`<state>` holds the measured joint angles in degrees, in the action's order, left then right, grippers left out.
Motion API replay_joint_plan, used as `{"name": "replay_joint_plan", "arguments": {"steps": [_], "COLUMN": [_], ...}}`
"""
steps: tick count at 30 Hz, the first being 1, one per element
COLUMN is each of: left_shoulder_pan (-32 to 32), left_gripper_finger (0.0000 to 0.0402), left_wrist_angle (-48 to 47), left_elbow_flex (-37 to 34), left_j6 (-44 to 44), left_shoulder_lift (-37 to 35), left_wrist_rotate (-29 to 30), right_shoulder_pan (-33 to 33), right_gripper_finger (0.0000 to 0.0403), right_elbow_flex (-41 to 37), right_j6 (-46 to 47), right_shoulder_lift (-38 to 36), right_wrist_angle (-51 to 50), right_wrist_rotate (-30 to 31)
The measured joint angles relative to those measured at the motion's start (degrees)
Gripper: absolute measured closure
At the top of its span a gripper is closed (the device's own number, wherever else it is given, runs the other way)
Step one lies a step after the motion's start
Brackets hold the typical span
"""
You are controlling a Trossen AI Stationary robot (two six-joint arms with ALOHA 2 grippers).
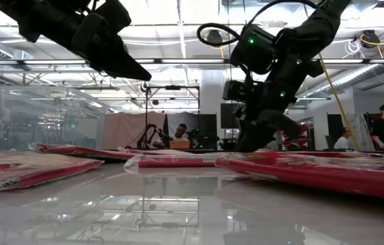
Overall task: Sort popcorn bags into baskets
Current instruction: Put the red popcorn pack into the bin
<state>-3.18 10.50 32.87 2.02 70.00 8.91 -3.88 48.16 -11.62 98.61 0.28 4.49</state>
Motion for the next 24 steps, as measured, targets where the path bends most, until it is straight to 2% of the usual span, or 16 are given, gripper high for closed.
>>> {"name": "replay_joint_plan", "arguments": {"steps": [10, 13, 16, 24], "left_shoulder_pan": [0.0, -0.1, -0.1, -0.1], "left_gripper_finger": [0.0375, 0.0363, 0.0329, 0.0205], "left_wrist_angle": [0.0, -0.1, -0.4, 1.2], "left_elbow_flex": [0.0, 0.0, 0.0, 0.0], "left_j6": [0.1, 1.4, 2.7, 4.0], "left_shoulder_lift": [0.0, 0.0, 0.0, 1.0], "left_wrist_rotate": [0.1, 0.1, 0.2, 1.8], "right_shoulder_pan": [1.6, 1.7, 1.7, 1.7], "right_gripper_finger": [0.0402, 0.0403, 0.0403, 0.0403], "right_elbow_flex": [0.1, 0.1, 0.1, 0.1], "right_j6": [0.9, 0.9, 2.0, 2.4], "right_shoulder_lift": [-3.7, -4.7, -5.3, -5.3], "right_wrist_angle": [8.1, 9.6, 10.6, 14.7], "right_wrist_rotate": [0.3, 0.1, -0.1, -3.2]}}
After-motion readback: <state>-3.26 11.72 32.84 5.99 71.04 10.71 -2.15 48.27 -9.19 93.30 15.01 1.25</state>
